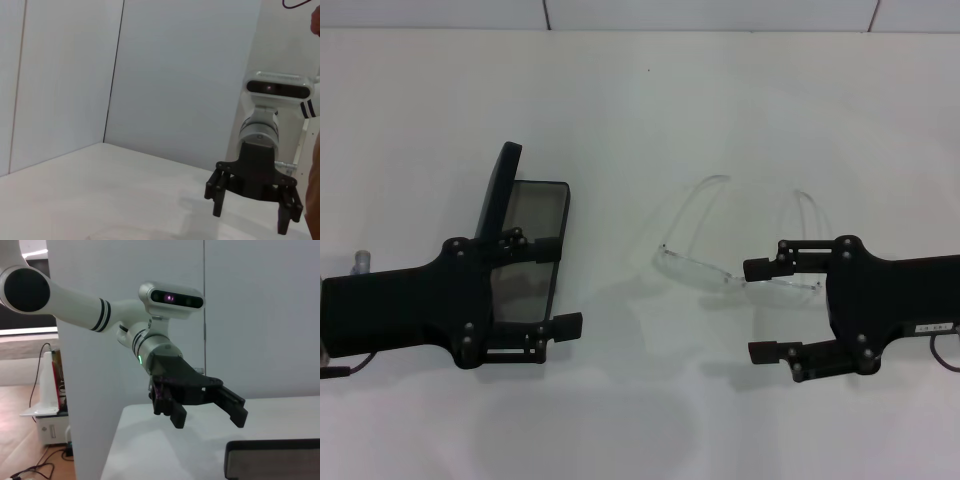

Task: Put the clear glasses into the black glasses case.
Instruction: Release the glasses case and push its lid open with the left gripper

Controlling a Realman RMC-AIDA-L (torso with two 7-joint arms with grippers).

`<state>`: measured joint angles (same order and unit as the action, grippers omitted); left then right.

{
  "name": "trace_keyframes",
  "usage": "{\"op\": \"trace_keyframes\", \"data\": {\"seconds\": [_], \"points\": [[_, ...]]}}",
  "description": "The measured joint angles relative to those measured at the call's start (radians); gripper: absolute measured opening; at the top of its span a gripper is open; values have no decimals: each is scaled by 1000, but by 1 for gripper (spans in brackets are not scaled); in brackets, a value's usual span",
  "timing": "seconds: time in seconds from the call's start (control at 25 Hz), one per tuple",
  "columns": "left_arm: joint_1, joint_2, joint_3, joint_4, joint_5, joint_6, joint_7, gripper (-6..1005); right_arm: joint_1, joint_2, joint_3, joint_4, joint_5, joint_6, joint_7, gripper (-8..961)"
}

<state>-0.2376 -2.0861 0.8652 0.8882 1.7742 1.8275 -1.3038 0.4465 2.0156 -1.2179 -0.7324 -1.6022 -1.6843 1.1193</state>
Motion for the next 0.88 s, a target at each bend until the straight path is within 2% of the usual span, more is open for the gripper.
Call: {"op": "trace_keyframes", "data": {"seconds": [0.64, 0.76, 0.84, 0.88], "points": [[-9, -1, -15, 1, -26, -4, -12, 882, 0, 3, 2, 7, 8, 0, 0, 749], [-14, -1, -34, 26, -112, -5, -136, 881, 3, 5, 3, 7, 8, 4, 1, 749], [-22, 0, -37, 72, -147, -13, -245, 880, 5, 6, 1, 7, 9, 9, 4, 749], [-34, 1, -36, 130, -144, -39, -357, 880, 5, 6, 1, 7, 9, 10, 5, 748]]}}
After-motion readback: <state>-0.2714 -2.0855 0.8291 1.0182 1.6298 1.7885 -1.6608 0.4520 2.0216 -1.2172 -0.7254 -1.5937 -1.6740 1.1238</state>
